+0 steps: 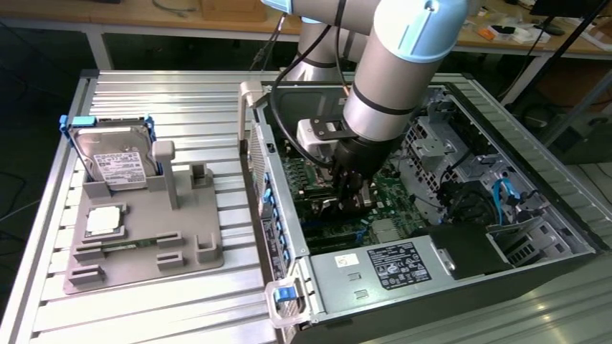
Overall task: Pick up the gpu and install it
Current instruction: 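Insert the gpu into the slot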
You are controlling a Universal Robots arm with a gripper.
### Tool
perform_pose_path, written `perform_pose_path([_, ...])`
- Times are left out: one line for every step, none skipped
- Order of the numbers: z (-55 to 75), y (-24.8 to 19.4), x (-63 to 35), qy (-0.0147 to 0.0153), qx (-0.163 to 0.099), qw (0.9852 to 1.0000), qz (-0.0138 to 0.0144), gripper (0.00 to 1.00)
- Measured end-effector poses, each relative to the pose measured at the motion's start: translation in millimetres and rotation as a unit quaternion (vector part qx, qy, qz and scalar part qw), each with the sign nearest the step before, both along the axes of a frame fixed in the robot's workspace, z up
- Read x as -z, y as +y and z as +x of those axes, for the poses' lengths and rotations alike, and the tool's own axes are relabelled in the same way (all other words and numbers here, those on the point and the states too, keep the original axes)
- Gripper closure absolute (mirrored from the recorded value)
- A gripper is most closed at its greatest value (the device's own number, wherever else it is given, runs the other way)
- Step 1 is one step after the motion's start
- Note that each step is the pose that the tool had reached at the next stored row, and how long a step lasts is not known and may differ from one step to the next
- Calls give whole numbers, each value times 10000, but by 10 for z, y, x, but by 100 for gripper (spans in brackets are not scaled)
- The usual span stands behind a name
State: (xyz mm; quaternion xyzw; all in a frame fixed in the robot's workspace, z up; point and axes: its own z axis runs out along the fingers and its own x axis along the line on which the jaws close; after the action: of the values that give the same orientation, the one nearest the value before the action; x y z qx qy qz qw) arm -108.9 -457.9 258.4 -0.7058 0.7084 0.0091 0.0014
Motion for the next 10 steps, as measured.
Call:
perform_pose_path([0,0,1,0,0,10000,0,73])
perform_pose_path([0,0,4,0,0,10000,0,73])
perform_pose_path([1,0,11,-1,0,10000,0,73])
perform_pose_path([1,-1,23,0,-1,10000,-3,73])
perform_pose_path([1,-1,41,2,-1,10000,-3,73])
perform_pose_path([0,0,51,0,-1,10000,1,73])
perform_pose_path([0,0,51,0,0,10000,2,73])
perform_pose_path([0,0,52,0,0,10000,2,73])
perform_pose_path([0,0,52,-1,0,10000,2,73])
perform_pose_path([0,0,52,-1,0,10000,2,73])
